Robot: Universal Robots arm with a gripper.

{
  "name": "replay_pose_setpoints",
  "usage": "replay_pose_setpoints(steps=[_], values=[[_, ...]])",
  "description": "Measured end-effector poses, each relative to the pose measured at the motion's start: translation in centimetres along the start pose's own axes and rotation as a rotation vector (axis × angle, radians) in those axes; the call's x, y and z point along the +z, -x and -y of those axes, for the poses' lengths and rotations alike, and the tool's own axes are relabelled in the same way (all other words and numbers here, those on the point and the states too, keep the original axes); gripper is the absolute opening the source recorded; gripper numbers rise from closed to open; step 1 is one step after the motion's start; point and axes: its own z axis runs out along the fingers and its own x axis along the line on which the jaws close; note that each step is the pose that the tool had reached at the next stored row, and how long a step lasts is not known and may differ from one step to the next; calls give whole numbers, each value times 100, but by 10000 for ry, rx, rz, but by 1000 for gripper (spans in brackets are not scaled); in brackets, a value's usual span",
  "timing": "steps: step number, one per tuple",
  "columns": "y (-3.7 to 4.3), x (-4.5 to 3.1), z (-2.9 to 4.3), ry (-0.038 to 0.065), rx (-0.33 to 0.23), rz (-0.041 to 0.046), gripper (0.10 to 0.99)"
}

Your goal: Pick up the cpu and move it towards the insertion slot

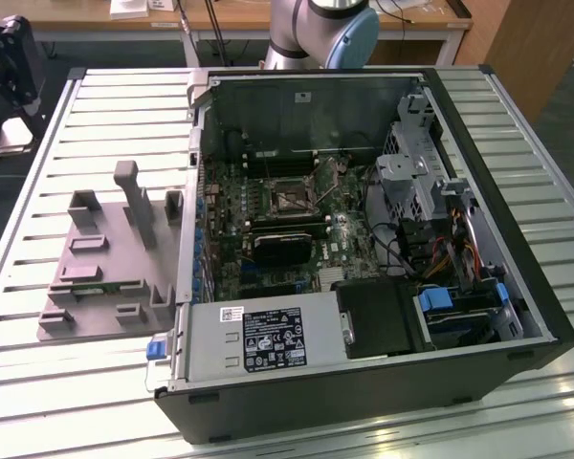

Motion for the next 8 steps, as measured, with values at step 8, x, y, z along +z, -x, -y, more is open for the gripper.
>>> replay_pose_setpoints(steps=[8], values=[[211, 19, 5, 3, 1, -15, 541]])
